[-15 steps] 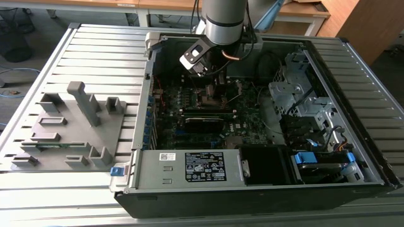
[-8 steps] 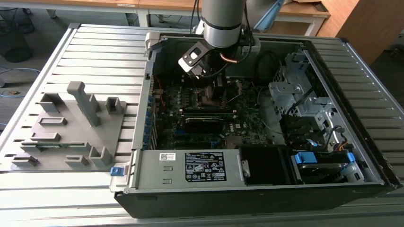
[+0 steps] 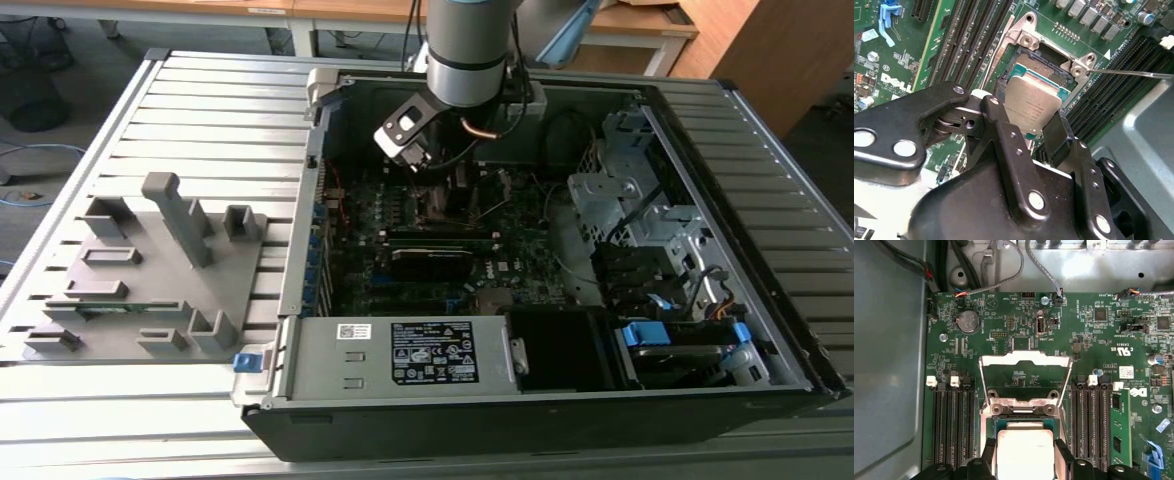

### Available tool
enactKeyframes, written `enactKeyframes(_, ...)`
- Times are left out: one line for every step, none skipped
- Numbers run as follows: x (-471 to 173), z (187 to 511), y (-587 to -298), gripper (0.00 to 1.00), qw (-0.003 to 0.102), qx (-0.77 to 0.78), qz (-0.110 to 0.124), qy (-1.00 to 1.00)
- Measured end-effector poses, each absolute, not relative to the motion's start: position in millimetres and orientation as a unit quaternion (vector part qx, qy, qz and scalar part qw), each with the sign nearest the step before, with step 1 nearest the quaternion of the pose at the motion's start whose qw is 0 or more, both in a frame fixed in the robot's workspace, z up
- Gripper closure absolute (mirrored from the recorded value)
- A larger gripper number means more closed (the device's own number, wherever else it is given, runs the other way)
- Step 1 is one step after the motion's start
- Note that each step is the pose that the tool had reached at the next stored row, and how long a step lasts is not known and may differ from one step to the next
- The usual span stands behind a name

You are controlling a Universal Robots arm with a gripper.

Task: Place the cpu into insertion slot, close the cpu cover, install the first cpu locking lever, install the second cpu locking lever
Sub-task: 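Place the cpu into insertion slot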

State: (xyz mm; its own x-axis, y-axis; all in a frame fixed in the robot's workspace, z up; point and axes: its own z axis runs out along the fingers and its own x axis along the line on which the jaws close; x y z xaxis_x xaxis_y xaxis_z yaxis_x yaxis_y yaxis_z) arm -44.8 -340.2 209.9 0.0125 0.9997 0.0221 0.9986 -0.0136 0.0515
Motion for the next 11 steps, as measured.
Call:
enactKeyframes(-44.8,208.9,-340.2,0.46,0.011,0.712,0.026,0.702)
enactKeyframes(-44.8,208.0,-340.1,0.46,0.011,0.712,0.026,0.702)
enactKeyframes(-44.8,207.7,-340.2,0.46,0.011,0.712,0.026,0.702)
enactKeyframes(-44.8,207.7,-340.2,0.46,0.011,0.712,0.026,0.702)
enactKeyframes(-44.8,207.0,-340.1,0.46,0.011,0.712,0.026,0.702)
enactKeyframes(-45.0,206.0,-340.1,0.46,0.011,0.712,0.026,0.702)
enactKeyframes(-45.2,205.0,-340.2,0.46,0.011,0.712,0.026,0.702)
enactKeyframes(-45.4,204.2,-340.1,0.46,0.011,0.712,0.026,0.702)
enactKeyframes(-45.6,203.7,-340.2,0.46,0.011,0.712,0.026,0.702)
enactKeyframes(-45.8,203.0,-340.1,0.46,0.011,0.712,0.026,0.702)
enactKeyframes(-46.2,202.0,-340.2,0.46,0.011,0.712,0.026,0.702)
